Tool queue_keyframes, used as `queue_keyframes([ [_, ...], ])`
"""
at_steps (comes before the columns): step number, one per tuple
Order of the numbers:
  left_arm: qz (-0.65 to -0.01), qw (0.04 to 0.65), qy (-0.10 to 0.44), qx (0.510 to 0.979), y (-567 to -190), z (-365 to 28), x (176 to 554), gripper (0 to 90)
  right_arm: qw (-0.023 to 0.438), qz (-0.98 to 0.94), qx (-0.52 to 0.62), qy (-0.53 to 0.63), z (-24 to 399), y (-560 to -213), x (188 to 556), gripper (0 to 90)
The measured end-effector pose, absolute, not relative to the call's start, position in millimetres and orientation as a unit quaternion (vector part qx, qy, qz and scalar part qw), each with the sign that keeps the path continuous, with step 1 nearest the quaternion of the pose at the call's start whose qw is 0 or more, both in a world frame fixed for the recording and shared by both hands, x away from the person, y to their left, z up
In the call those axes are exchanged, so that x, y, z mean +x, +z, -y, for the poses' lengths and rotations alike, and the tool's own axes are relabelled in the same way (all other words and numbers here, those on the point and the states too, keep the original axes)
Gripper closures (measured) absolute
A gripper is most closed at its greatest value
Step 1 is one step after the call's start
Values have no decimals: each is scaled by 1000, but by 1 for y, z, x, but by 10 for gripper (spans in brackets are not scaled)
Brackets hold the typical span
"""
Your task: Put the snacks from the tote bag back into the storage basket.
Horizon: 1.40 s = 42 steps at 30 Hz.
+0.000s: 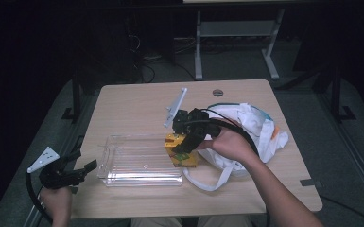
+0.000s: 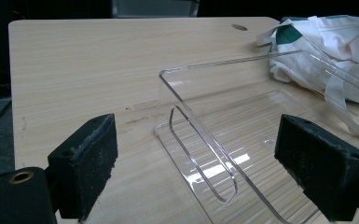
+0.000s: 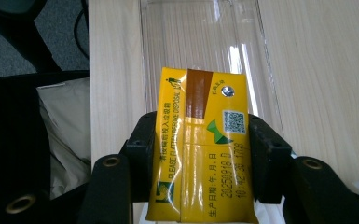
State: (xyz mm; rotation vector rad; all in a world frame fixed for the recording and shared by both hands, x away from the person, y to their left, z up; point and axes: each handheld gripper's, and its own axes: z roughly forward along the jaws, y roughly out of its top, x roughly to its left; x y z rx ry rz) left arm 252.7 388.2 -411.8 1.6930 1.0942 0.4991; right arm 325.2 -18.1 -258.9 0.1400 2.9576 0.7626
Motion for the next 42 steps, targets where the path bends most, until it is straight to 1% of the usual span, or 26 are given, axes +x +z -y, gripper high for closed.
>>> queue_keyframes([
  [20, -455, 511, 206, 700, -412, -388, 253, 127, 36, -968, 31, 248, 0, -264, 328, 513],
  [42, -453, 509, 207, 702, -412, -390, 253, 128, 23, -968, 16, 250, -22, -279, 332, 513],
])
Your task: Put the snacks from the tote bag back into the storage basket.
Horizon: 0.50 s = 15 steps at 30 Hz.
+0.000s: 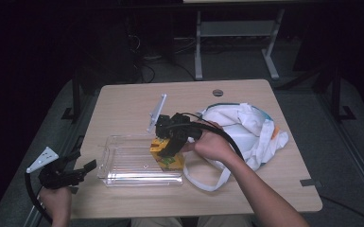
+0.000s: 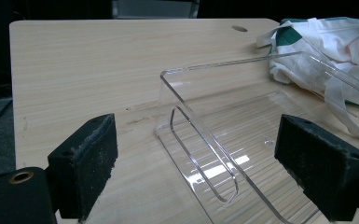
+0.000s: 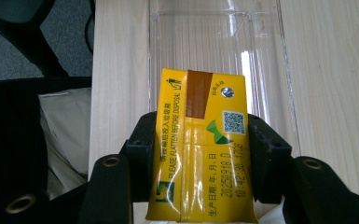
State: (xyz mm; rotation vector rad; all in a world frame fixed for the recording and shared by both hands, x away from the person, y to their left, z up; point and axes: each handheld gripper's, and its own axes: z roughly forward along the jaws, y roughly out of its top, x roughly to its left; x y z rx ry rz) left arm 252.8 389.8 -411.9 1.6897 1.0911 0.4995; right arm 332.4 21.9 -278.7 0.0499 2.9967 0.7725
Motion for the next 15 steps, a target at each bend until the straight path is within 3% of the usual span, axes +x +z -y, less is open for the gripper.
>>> queue_keyframes([
  [15, -454, 509, 207, 701, -412, -390, 253, 127, 18, -969, 14, 248, -29, -290, 336, 513],
])
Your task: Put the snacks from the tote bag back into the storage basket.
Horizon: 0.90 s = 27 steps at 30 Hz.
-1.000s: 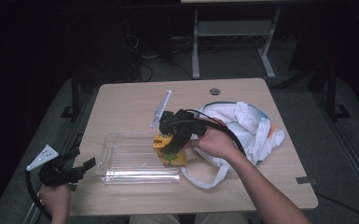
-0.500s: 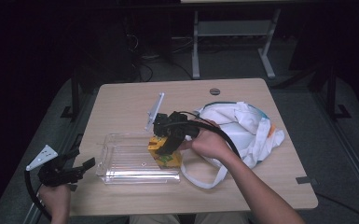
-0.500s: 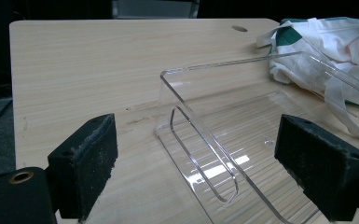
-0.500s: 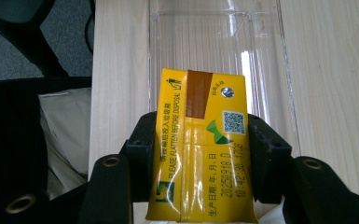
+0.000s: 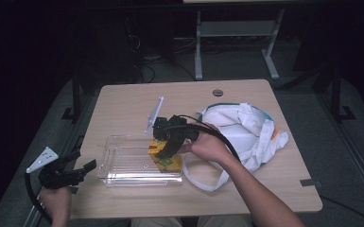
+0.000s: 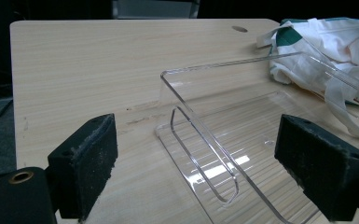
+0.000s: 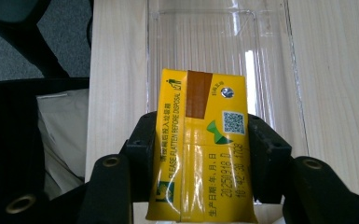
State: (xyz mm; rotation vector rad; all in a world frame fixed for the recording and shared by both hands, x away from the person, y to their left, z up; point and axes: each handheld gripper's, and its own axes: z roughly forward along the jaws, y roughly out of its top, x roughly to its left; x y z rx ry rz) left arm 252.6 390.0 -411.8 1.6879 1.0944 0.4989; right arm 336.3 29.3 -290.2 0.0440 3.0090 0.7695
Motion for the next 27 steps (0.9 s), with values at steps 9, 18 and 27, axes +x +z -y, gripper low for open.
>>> queue_keyframes([
  [9, -454, 512, 208, 699, -412, -390, 252, 127, 15, -970, 15, 243, -35, -296, 338, 513],
  [18, -455, 511, 207, 699, -412, -390, 253, 127, 13, -971, 15, 237, -40, -303, 339, 513],
  [27, -456, 511, 207, 699, -412, -390, 253, 128, 11, -973, 18, 229, -43, -311, 341, 513],
])
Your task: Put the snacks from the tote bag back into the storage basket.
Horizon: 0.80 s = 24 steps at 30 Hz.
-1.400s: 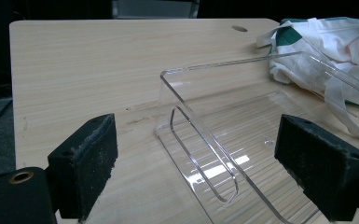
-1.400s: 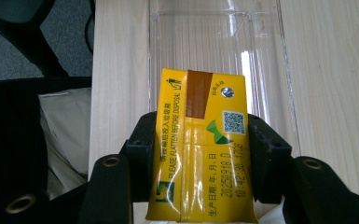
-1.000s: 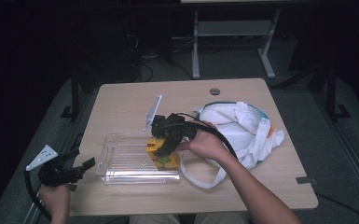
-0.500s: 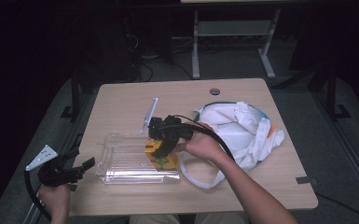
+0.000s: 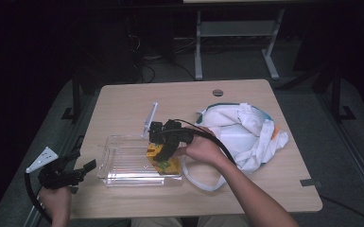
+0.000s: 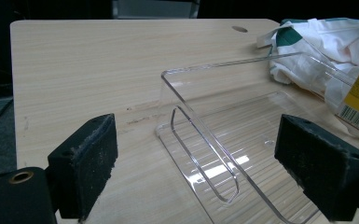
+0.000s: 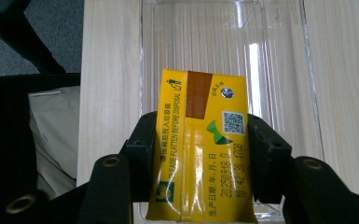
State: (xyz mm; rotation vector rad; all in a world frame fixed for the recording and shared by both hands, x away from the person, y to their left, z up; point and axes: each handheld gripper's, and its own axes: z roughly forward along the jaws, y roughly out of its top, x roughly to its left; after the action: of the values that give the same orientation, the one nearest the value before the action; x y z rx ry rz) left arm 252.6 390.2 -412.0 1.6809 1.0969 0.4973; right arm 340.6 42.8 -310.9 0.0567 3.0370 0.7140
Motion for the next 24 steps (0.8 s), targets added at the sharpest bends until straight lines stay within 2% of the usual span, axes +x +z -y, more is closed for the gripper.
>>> queue_keyframes([
  [24, -454, 510, 207, 700, -412, -392, 252, 127, 6, -976, 19, 217, -50, -331, 344, 512],
])
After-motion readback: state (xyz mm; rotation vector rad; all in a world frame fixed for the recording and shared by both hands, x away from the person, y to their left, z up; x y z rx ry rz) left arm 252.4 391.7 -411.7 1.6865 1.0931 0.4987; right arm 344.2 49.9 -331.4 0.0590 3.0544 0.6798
